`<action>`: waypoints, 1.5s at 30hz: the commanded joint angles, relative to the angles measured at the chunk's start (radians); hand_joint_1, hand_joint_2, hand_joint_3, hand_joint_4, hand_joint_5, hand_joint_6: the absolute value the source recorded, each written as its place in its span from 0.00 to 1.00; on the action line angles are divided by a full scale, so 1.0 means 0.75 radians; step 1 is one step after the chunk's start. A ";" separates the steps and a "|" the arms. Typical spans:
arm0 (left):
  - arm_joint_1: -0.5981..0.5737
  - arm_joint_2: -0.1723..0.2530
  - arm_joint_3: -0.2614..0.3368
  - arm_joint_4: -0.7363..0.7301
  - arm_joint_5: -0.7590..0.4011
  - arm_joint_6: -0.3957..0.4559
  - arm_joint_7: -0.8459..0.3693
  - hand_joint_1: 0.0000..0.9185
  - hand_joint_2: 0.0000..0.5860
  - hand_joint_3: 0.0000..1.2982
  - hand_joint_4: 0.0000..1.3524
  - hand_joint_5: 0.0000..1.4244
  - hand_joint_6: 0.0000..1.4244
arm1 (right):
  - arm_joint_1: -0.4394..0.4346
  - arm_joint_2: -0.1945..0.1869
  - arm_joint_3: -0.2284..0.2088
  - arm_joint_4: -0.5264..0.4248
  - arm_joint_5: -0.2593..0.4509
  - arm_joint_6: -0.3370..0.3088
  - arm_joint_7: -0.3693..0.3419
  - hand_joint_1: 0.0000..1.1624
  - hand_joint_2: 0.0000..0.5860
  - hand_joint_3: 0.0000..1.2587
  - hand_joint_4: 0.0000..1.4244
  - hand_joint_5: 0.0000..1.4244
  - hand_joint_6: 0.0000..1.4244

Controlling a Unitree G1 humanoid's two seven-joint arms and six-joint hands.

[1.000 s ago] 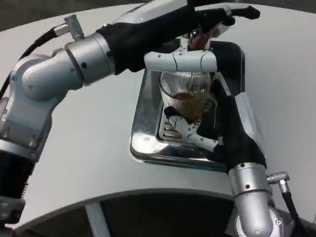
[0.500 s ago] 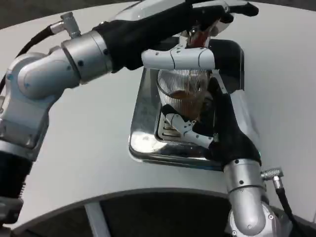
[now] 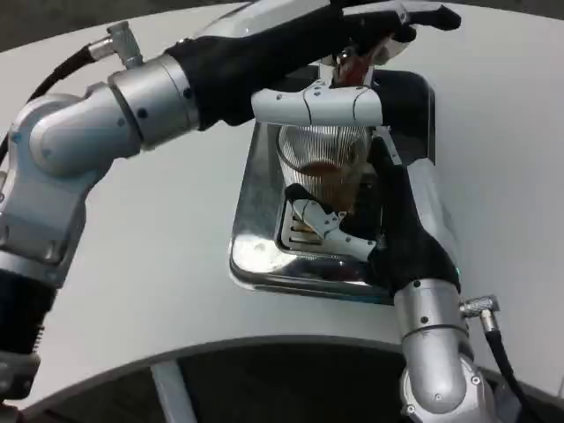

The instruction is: Grasp the cup under the faucet to collect the drink, then remove the cup.

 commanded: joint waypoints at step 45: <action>0.054 0.047 -0.014 -0.002 0.038 -0.021 -0.031 0.00 0.19 0.13 0.05 0.08 0.14 | -0.044 0.073 0.049 0.056 -0.030 0.074 -0.109 0.62 0.42 0.21 0.22 0.25 0.24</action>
